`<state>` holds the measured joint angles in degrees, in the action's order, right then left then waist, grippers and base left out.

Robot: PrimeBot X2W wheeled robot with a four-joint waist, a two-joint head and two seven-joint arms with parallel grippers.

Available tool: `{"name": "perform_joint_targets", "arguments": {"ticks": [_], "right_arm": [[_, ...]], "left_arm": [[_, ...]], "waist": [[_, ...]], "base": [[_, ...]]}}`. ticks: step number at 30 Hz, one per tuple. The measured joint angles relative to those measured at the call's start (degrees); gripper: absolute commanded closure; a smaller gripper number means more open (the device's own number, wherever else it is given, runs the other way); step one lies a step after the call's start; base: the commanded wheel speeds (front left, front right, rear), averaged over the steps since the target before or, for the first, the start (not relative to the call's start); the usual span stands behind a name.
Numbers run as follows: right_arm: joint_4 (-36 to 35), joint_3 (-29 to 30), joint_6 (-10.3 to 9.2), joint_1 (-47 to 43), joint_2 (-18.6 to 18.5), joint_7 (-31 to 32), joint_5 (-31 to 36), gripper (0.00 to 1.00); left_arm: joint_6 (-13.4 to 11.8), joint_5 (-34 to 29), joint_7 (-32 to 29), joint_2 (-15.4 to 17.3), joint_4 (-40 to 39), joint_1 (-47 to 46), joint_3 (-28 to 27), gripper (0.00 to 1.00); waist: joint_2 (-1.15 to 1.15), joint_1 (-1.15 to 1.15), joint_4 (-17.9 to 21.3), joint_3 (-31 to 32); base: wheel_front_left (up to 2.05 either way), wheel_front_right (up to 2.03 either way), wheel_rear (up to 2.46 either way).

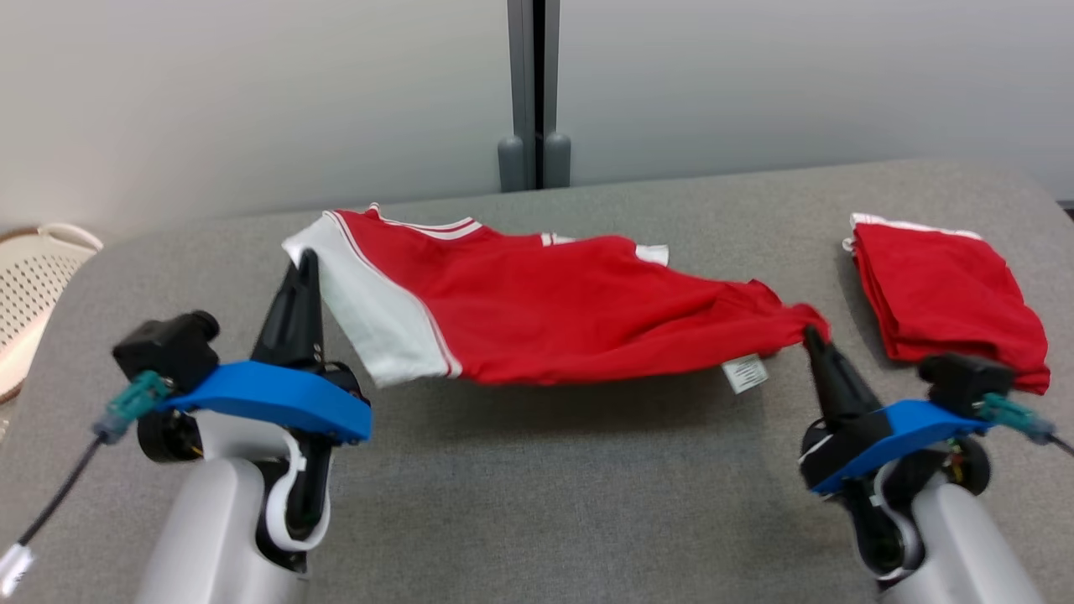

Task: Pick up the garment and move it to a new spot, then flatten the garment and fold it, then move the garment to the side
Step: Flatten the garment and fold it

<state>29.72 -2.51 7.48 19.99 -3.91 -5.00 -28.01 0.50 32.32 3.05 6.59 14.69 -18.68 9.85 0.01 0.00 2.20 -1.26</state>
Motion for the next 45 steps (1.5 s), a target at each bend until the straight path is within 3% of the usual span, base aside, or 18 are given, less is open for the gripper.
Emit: {"name": "perform_joint_targets", "arguments": {"ticks": [8, 16, 21, 25, 29, 33, 38, 42, 45], "right_arm": [[-23.9, 4.5, -0.01, -4.5, -4.2, 7.4, -3.8, 1.00], [-49.0, 11.9, 0.00, -6.7, -3.9, 18.9, -6.9, 1.00], [-59.8, 16.3, 0.00, -6.9, -2.8, 25.3, -7.0, 1.00], [-63.3, 18.1, 0.00, -6.5, -1.8, 29.0, -7.3, 1.00], [-61.0, 17.7, 0.00, -3.1, -1.0, 30.9, -7.4, 1.00], [-53.3, 15.7, -0.01, 6.0, -0.6, 30.6, -6.7, 1.00], [-36.5, 12.8, 0.00, 26.9, -1.0, 25.6, -1.7, 1.00], [-20.4, 9.8, 0.00, 45.4, -0.7, 16.4, 5.2, 1.00], [-9.3, 7.7, 0.00, 54.0, -0.3, 10.2, 9.5, 1.00]], "left_arm": [[-1.1, 2.8, -3.3, 1.8, -20.2, -1.4, -2.8, 1.00], [-3.0, 3.5, -9.9, 5.0, -39.5, -8.5, -4.6, 1.00], [-4.1, 4.6, -15.3, 6.6, -44.5, -13.6, -4.9, 1.00], [-4.4, 4.3, -18.1, 8.0, -43.8, -16.3, -4.2, 1.00], [-4.1, 4.0, -19.4, 8.2, -39.6, -20.4, -3.1, 1.00], [-3.3, 2.3, -19.5, 9.0, -30.5, -28.4, -2.3, 1.00], [-3.6, -2.5, -16.6, 9.5, -14.6, -44.5, -2.3, 1.00], [-4.1, -6.0, -11.7, 9.6, -2.8, -57.9, -2.6, 1.00], [-4.0, -8.2, -5.8, 9.1, 4.9, -64.3, -2.0, 1.00]], "waist": [[0.00, 0.00, 0.6, 3.6], [-0.01, 0.00, 1.3, 4.2], [-0.01, 0.00, 1.7, 3.3], [-0.01, 0.00, 2.3, 1.3], [-0.01, 0.01, 3.3, -2.9], [-0.01, 0.02, 4.0, -8.2], [0.00, 0.03, 4.5, -14.9], [0.02, 0.05, 4.8, -19.7], [0.01, 0.03, 4.1, -21.9]], "base": [[0.00, 0.00, 0.00], [0.00, 0.00, 0.00], [0.00, 0.00, 0.00], [0.00, 0.00, 0.00], [0.00, 0.00, 0.00], [0.00, 0.00, 0.00], [0.00, 0.00, 0.00], [0.00, 0.00, 0.00], [0.00, 0.00, 0.00]]}}
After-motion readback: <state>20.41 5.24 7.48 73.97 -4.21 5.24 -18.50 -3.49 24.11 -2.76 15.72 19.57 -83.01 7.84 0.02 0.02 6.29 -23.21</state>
